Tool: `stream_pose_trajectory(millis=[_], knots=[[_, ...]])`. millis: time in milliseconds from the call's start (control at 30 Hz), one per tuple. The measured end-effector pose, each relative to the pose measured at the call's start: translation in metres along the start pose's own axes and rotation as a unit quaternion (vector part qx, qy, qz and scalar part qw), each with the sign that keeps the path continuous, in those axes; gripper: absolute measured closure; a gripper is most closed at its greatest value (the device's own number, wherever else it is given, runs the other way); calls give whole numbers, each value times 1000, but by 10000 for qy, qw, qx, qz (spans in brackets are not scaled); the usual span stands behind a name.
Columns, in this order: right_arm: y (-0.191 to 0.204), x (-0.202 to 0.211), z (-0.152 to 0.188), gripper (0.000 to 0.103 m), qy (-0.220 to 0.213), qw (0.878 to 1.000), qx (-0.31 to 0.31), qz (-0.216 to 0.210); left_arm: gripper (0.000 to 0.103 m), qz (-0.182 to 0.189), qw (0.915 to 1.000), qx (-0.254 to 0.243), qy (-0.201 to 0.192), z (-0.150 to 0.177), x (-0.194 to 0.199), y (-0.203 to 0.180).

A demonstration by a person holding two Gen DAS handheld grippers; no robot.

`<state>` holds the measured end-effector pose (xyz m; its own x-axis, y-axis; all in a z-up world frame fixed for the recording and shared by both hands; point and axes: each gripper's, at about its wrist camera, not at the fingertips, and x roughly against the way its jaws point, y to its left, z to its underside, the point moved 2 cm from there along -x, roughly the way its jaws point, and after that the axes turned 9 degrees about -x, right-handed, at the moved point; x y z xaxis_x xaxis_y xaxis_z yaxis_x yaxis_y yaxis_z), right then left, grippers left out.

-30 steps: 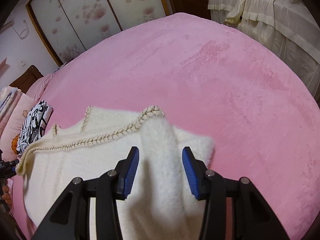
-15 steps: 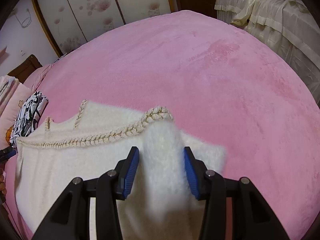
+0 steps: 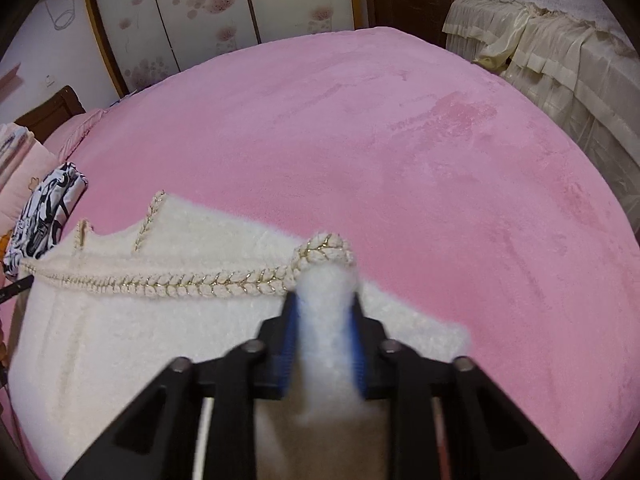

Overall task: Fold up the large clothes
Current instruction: 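Lay the hem down near the collar and open both tools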

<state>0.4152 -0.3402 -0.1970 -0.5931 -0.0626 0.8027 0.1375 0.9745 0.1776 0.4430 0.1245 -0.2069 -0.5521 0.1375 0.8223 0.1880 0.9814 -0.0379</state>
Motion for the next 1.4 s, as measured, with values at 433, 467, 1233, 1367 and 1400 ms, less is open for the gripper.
stream_pose_trajectory(millis=[433,467,1233,1367,1400], knots=[[34,70,-8,95,-1400,9877,338,609,91,-1168,9888,5,-930,-16,71,-27],[35,72,-13,95,-1466,9869,333,593,91,-1241,9876,85,-954,-21,72,-23],[-2,-20,-19,84,-136,9965,-637,519,86,-1380,9874,493,-599,-10,-6,6],[-10,12,-23,80,-282,9947,-915,366,72,-1249,9891,715,-297,-12,11,3],[-13,22,-25,80,-372,9937,-991,363,68,-1317,9875,820,-262,-12,18,4]])
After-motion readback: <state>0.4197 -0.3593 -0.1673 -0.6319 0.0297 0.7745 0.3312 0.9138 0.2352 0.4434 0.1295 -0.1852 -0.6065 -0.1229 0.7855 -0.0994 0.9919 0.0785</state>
